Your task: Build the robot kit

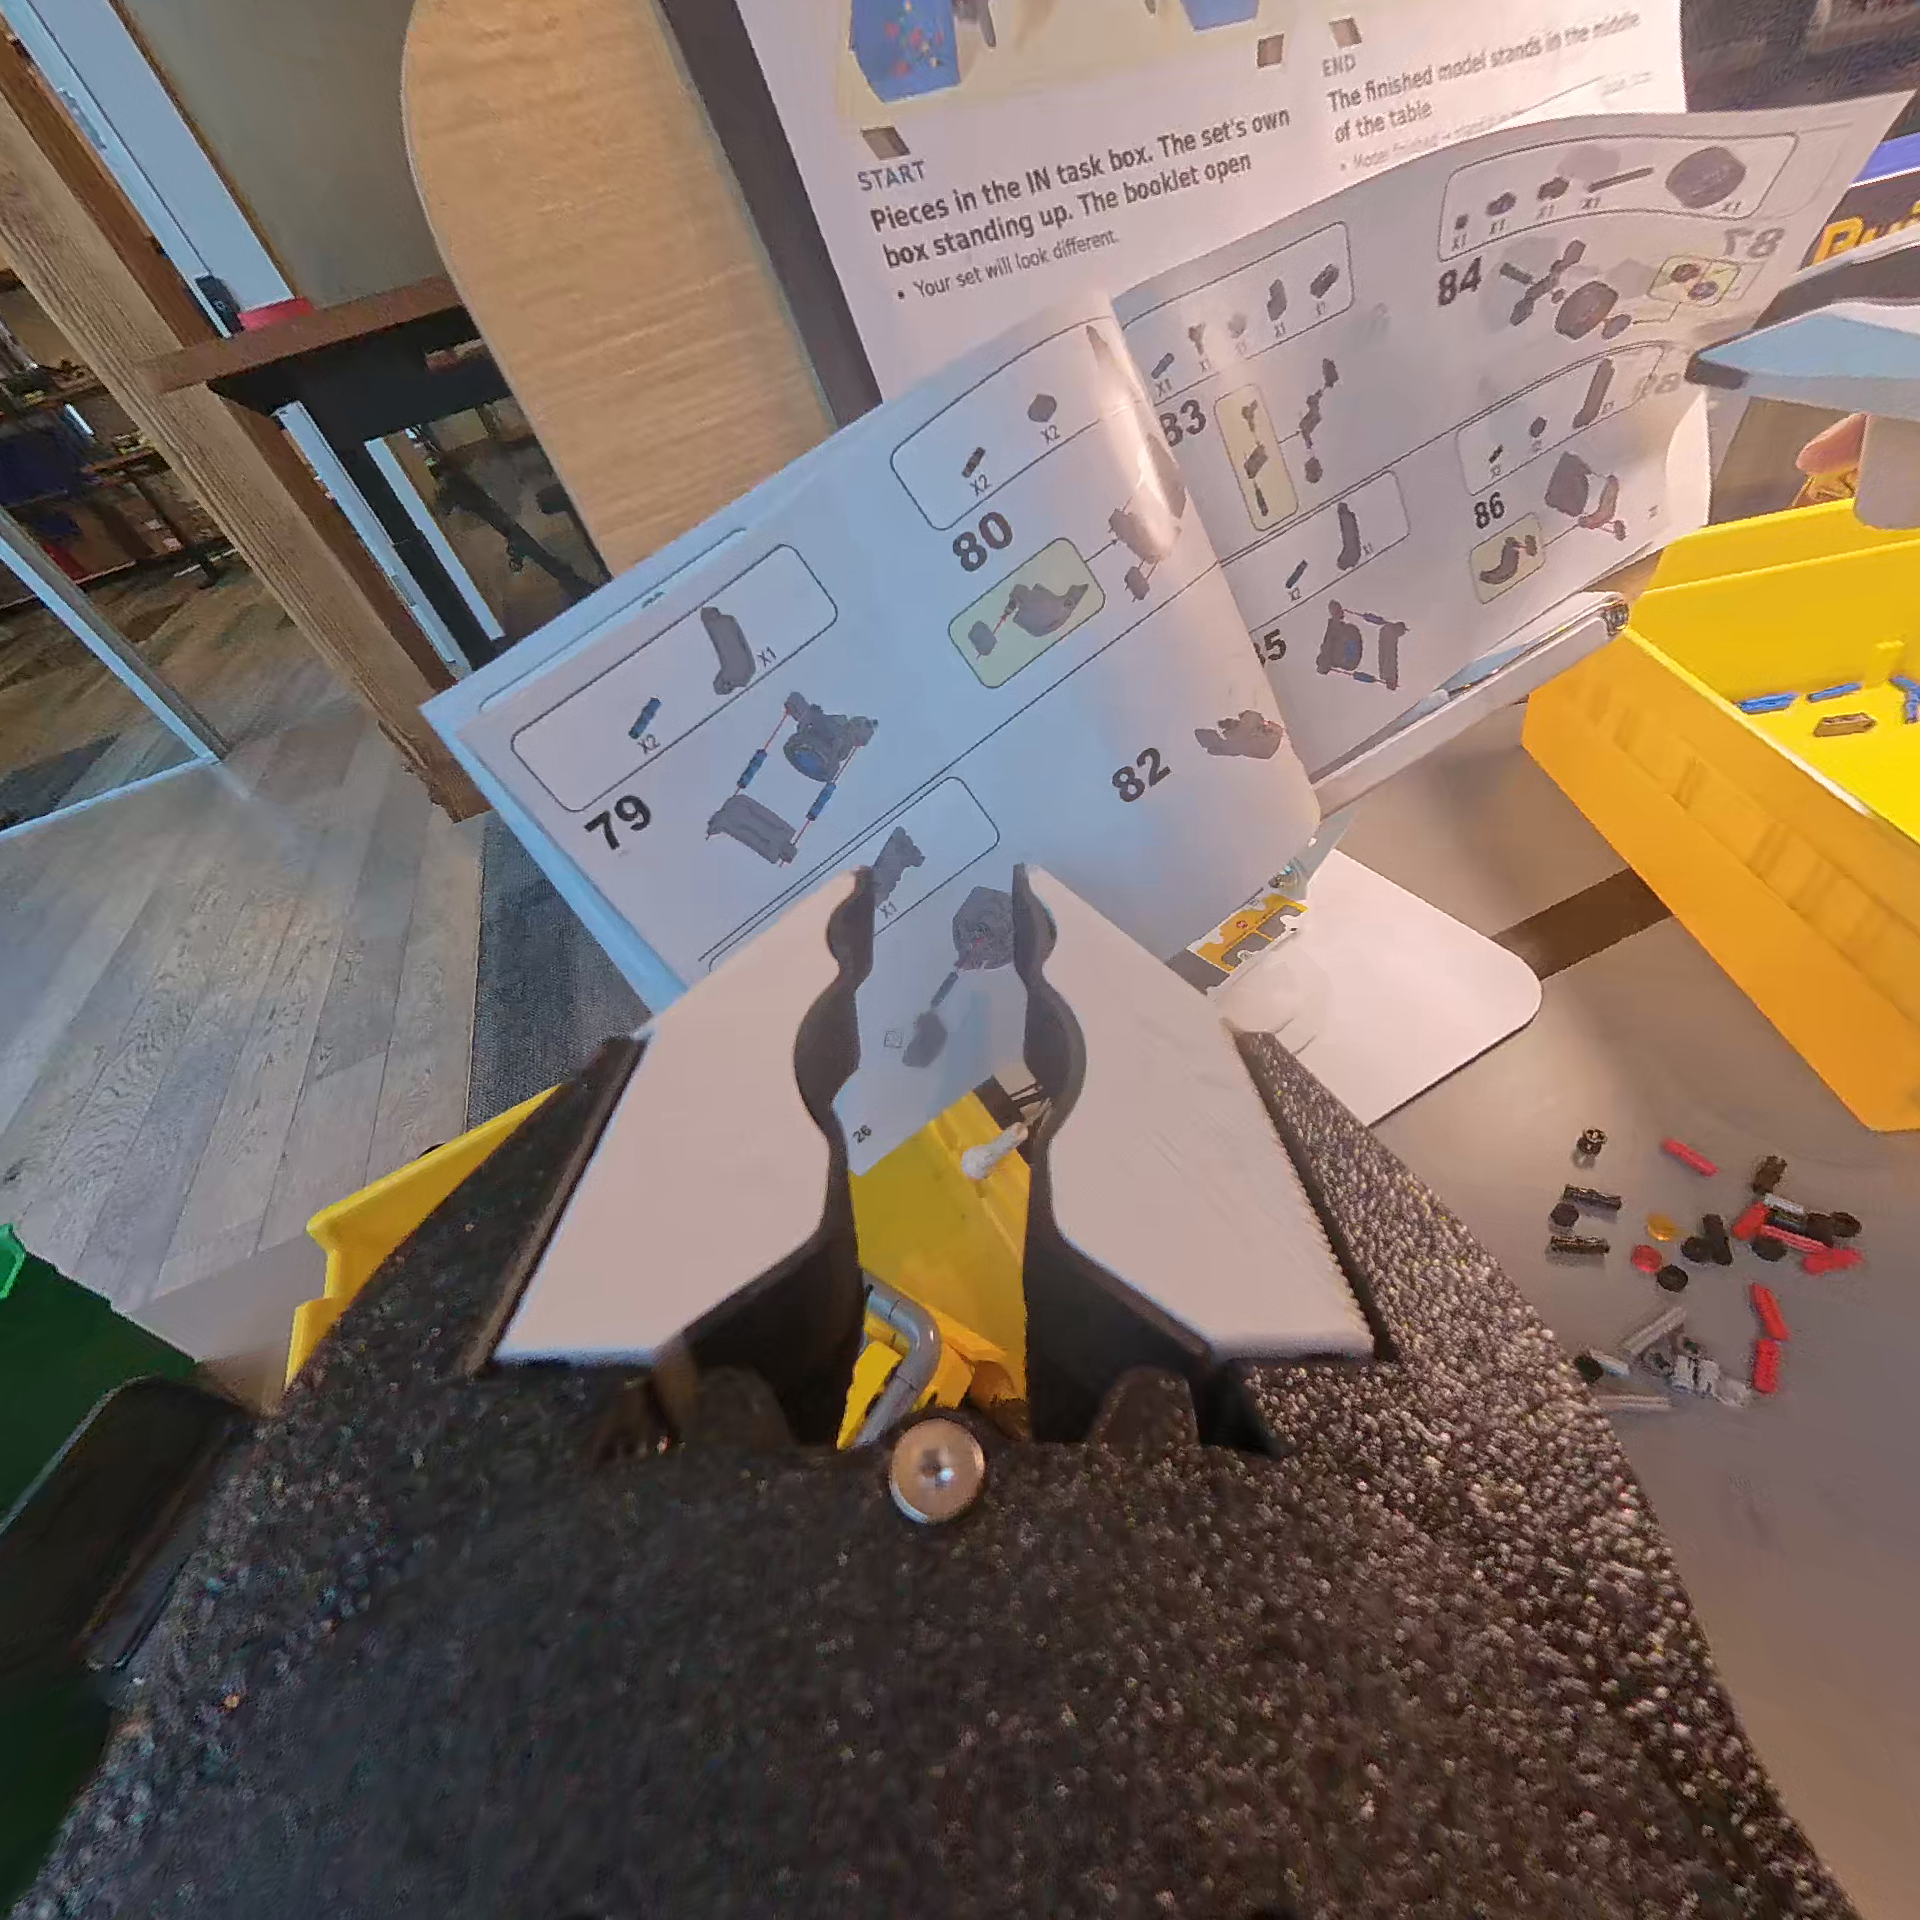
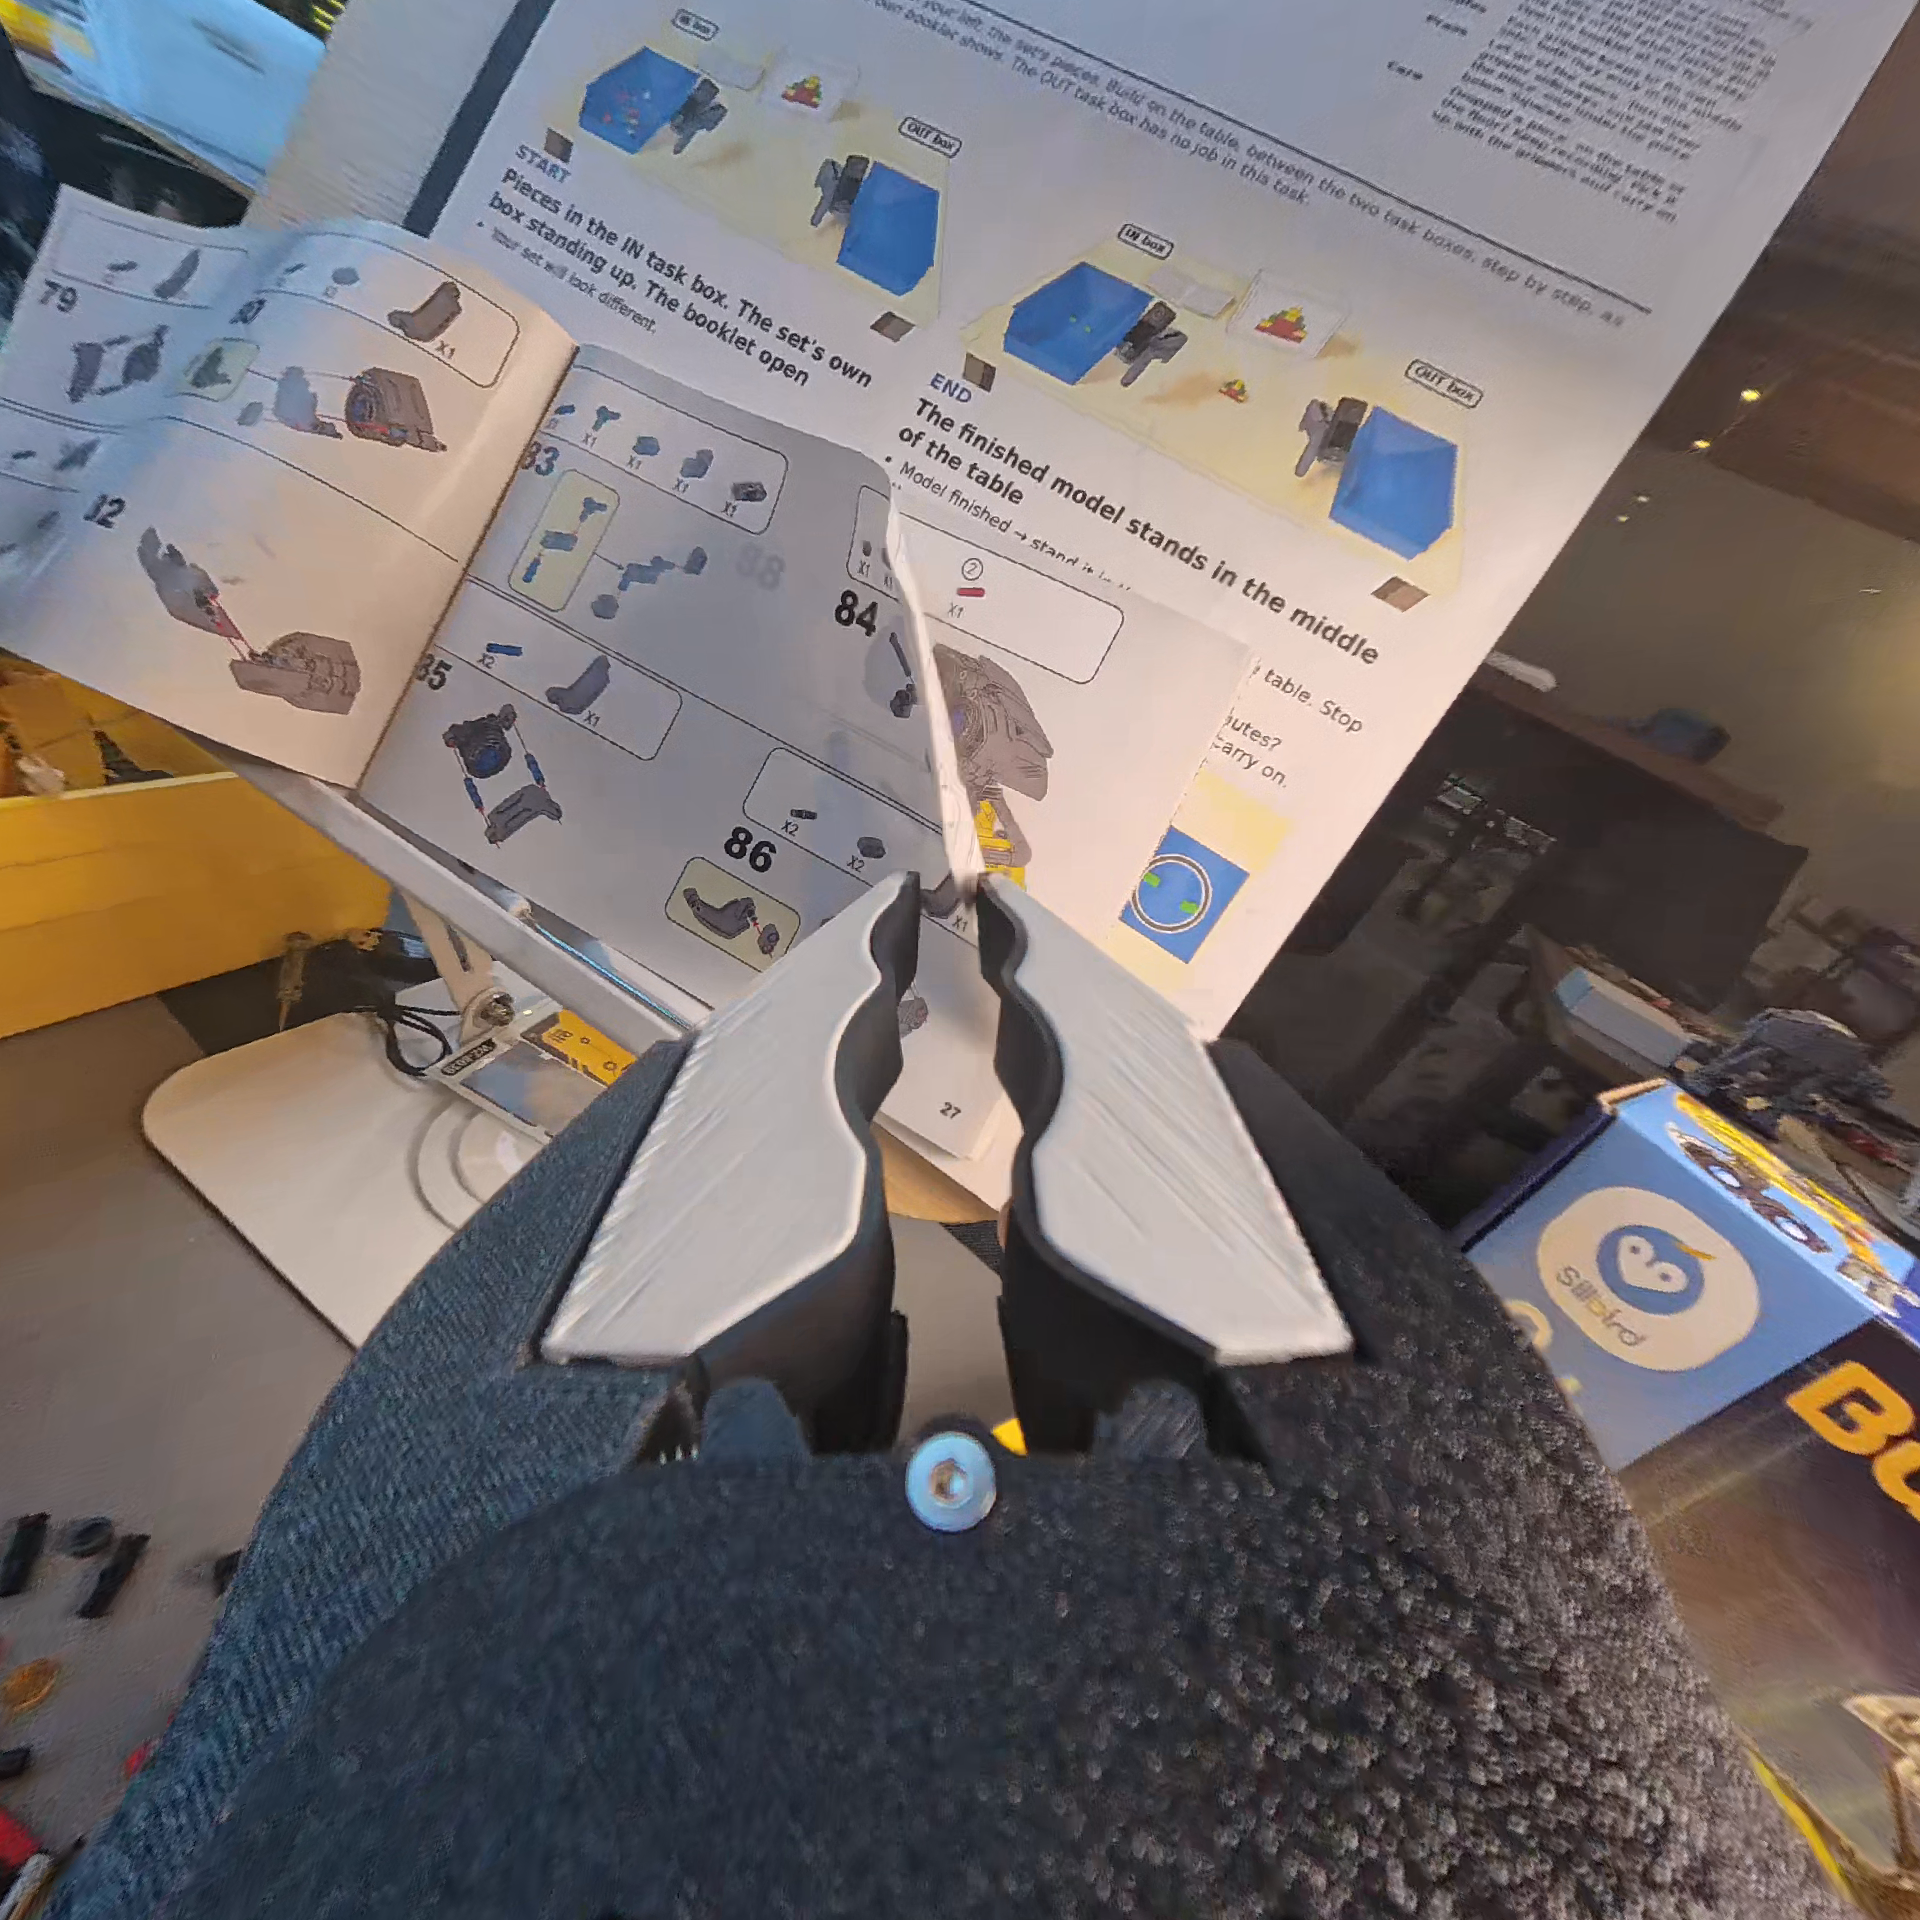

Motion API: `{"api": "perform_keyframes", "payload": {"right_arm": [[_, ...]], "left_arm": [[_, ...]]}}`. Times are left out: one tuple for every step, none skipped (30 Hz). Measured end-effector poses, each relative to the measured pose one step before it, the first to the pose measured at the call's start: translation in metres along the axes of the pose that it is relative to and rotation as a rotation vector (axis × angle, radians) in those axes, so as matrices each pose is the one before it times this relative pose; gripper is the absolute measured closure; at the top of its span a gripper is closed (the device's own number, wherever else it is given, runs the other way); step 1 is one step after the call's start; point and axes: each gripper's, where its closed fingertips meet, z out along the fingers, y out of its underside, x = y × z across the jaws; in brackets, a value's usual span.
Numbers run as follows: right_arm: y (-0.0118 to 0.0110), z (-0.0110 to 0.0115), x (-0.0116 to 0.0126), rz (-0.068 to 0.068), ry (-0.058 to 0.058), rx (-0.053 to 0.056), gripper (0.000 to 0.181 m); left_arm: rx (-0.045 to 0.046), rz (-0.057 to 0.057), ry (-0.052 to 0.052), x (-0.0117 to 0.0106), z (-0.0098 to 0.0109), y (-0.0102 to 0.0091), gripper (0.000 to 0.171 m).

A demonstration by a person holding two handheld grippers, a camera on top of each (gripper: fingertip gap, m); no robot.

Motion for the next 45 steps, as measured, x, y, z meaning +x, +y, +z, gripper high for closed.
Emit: {"api": "perform_keyframes", "payload": {"right_arm": [[-0.00117, -0.00032, -0.00138, 0.0146, -0.0237, 0.0008, 0.181], [-0.00218, -0.00057, -0.00066, 0.0166, -0.0179, 0.0063, 0.181], [-0.00151, -0.00047, 0.00007, 0.0167, -0.0136, 0.0017, 0.181], [-0.00056, -0.00035, -0.00041, 0.0194, -0.0195, -0.0049, 0.181], [-0.00101, -0.00061, -0.00051, 0.023, -0.0206, -0.0029, 0.181], [-0.0015, -0.00075, -0.001, 0.0265, -0.0229, -0.0021, 0.181], [-0.00163, -0.00082, -0.00263, 0.0301, -0.0315, -0.0055, 0.181], [-0.00165, -0.00092, -0.00284, 0.0305, -0.0303, -0.0066, 0.181], [-0.00189, -0.00098, -0.00252, 0.0263, -0.0234, -0.0061, 0.181], [-0.00213, -0.00116, -0.00337, 0.0218, -0.0254, -0.005, 0.181], [-0.00264, -0.0011, -0.00441, 0.0219, -0.0287, -0.0022, 0.181], [-0.00325, -0.00109, -0.0045, 0.0252, -0.0261, 0.0019, 0.181], [-0.00317, -0.00087, -0.00593, 0.0283, -0.0312, 0.0012, 0.181], [-0.00265, -0.00005, -0.00931, 0.0278, -0.0445, -0.0029, 0.181], [-0.00321, 0.00077, -0.01081, 0.0194, -0.0431, 0.0011, 0.181], [-0.00368, 0.00192, -0.01116, 0.005, -0.0317, 0.0073, 0.181], [-0.00341, 0.00333, -0.01165, -0.0094, -0.0251, 0.0076, 0.181], [-0.00273, 0.00527, -0.01186, -0.0148, -0.0221, 0.0053, 0.181], [-0.00213, 0.00694, -0.0116, -0.0146, -0.0188, 0.0028, 0.181], [-0.0015, 0.00849, -0.01212, -0.0181, -0.0195, 0.002, 0.181], [-0.00064, 0.00951, -0.01208, -0.0222, -0.0192, -0.0012, 0.181], [0.00009, 0.01017, -0.01092, -0.0285, -0.0116, -0.004, 0.181], [0.00027, 0.01022, -0.00938, -0.0362, -0.0033, -0.0032, 0.181], [0.00095, 0.00993, -0.00803, -0.0443, 0.0027, -0.0059, 0.181], [0.00132, 0.00923, -0.00543, -0.0534, 0.0163, -0.0084, 0.181], [0.00015, 0.00806, -0.00479, -0.052, 0.018, -0.0004, 0.181], [-0.00049, 0.00721, -0.00525, -0.04, 0.0098, 0.002, 0.181], [-0.00062, 0.00642, -0.00476, -0.0306, 0.0086, 0.0015, 0.181], [-0.00076, 0.00589, -0.00431, -0.029, 0.0088, 0.0005, 0.181], [-0.00068, 0.00537, -0.00471, -0.031, 0.0056, -0.0017, 0.181], [-0.0013, 0.00488, -0.00479, -0.029, 0.0031, 0.0005, 0.181], [-0.00053, 0.00454, -0.00379, -0.0239, 0.0065, -0.0059, 0.181], [-0.00116, 0.00383, -0.00262, -0.0204, 0.0101, -0.0017, 0.181], [-0.00146, 0.00319, -0.00246, -0.0136, 0.0052, 0.0015, 0.181], [-0.00082, 0.00259, -0.0033, -0.008, -0.0046, -0.0044, 0.179], [-0.00075, 0.00169, -0.00256, -0.0105, -0.0018, -0.0058, 0.173], [-0.00138, 0.00038, -0.0022, -0.0174, 0.0009, -0.0002, 0.168], [-0.00189, -0.00076, -0.0027, -0.0178, -0.004, 0.0048, 0.166], [-0.00206, -0.00183, -0.00267, -0.0106, -0.0082, 0.0083, 0.165], [-0.00166, -0.00277, -0.00163, -0.0041, -0.0058, 0.0078, 0.164], [-0.00117, -0.00364, 0.00077, 0.0009, 0.0016, 0.007, 0.163], [-0.00046, -0.00464, 0.00388, 0.0058, 0.0118, 0.007, 0.162], [0.00158, -0.00494, 0.00755, 0.0093, 0.0234, 0.0002, 0.16], [0.00427, -0.00483, 0.01139, 0.0114, 0.0367, -0.0109, 0.157], [0.00681, -0.00416, 0.01489, 0.014, 0.0484, -0.019, 0.153]], "left_arm": [[0.00179, 0.0008, 0.0053, 0.00203, -0.0004, -0.00149, 0.146], [0.00223, -0.0023, 0.0077, 0.00223, -0.00049, -0.00176, 0.146], [0.00497, -0.0044, 0.0095, 0.00254, -0.00076, -0.00245, 0.146], [0.00874, -0.0072, 0.0118, 0.00288, -0.00095, -0.00327, 0.146], [0.01046, -0.0106, 0.0159, 0.00379, -0.00095, -0.00372, 0.146], [0.01008, -0.0136, 0.0194, 0.00462, -0.00078, -0.00383, 0.145], [0.0106, -0.0152, 0.0231, 0.00539, -0.00053, -0.00406, 0.145], [0.01288, -0.0166, 0.0285, 0.00651, -0.00035, -0.00442, 0.144], [0.01414, -0.0185, 0.0326, 0.00735, -0.00002, -0.00474, 0.143], [0.01452, -0.0232, 0.0327, 0.00747, 0.00016, -0.00477, 0.142], [0.01568, -0.0283, 0.0342, 0.0076, 0.00046, -0.00482, 0.14], [0.01796, -0.0342, 0.0401, 0.00839, 0.00076, -0.00516, 0.139], [0.01962, -0.0399, 0.0469, 0.00936, 0.00124, -0.00496, 0.137], [0.01847, -0.0433, 0.0477, 0.00923, 0.00173, -0.00428, 0.135], [0.01517, -0.043, 0.0454, 0.00864, 0.00234, -0.00319, 0.133], [0.01263, -0.0392, 0.0424, 0.00794, 0.00277, -0.00202, 0.13], [0.01186, -0.0345, 0.038, 0.00692, 0.003, -0.00117, 0.127], [0.01337, -0.0291, 0.0335, 0.00596, 0.00299, -0.00081, 0.125], [0.01075, -0.0246, 0.0259, 0.00438, 0.00281, -0.00001, 0.125], [0.00723, -0.0203, 0.0179, 0.0029, 0.00237, 0.00071, 0.124], [0.00841, -0.0168, 0.0116, 0.00177, 0.00143, 0.00021, 0.124], [0.01012, -0.0135, 0.0049, 0.00064, 0.00007, -0.00031, 0.124], [0.00813, -0.0102, -0.0013, -0.00044, -0.00112, -0.00052, 0.125], [0.0072, -0.0056, -0.0103, -0.0022, -0.00244, -0.00068, 0.126], [0.0042, -0.0023, -0.0227, -0.00477, -0.00343, -0.00054, 0.129], [-0.00018, -0.0005, -0.0265, -0.00617, -0.00393, -0.00009, 0.131], [-0.0036, 0.0009, -0.0197, -0.00569, -0.00399, 0.0004, 0.134], [-0.00658, 0.0003, -0.019, -0.00606, -0.00387, 0.00102, 0.137], [-0.00641, 0.0012, -0.0248, -0.00722, -0.00377, 0.00126, 0.144], [-0.00391, 0.0029, -0.0257, -0.00768, -0.00366, 0.00087, 0.15], [-0.00068, 0.0031, -0.019, -0.00681, -0.00363, 0.00035, 0.157], [0.00072, 0.0024, -0.0134, -0.00581, -0.00372, -0.00018, 0.162], [-0.00251, 0.0038, -0.012, -0.00521, -0.00332, 0.00005, 0.167], [0.00181, 0.0038, -0.0083, -0.00447, -0.00333, -0.00066, 0.17], [0.00397, 0.0011, -0.0119, -0.00533, -0.0033, -0.00091, 0.171], [0.00185, -0.0023, -0.0134, -0.00625, -0.00334, -0.00061, 0.171], [-0.0013, -0.0039, -0.0126, -0.00664, -0.00293, -0.00027, 0.171], [-0.00073, -0.0033, -0.0085, -0.00627, -0.00284, -0.0003, 0.171], [0.00019, -0.0017, -0.0089, -0.0061, -0.00276, -0.00053, 0.171], [0.00075, 0.0029, -0.01, -0.00581, -0.00283, -0.00088, 0.171], [0.00045, 0.0073, -0.0118, -0.00583, -0.00293, -0.00117, 0.171], [-0.00004, 0.0117, -0.0141, -0.0059, -0.00295, -0.00162, 0.171], [-0.0003, 0.0167, -0.0168, -0.00657, -0.00299, -0.00257, 0.171], [-0.00067, 0.0206, -0.0229, -0.00779, -0.00307, -0.00352, 0.171], [-0.0005, 0.0233, -0.0294, -0.00923, -0.00273, -0.0045, 0.171]]}}
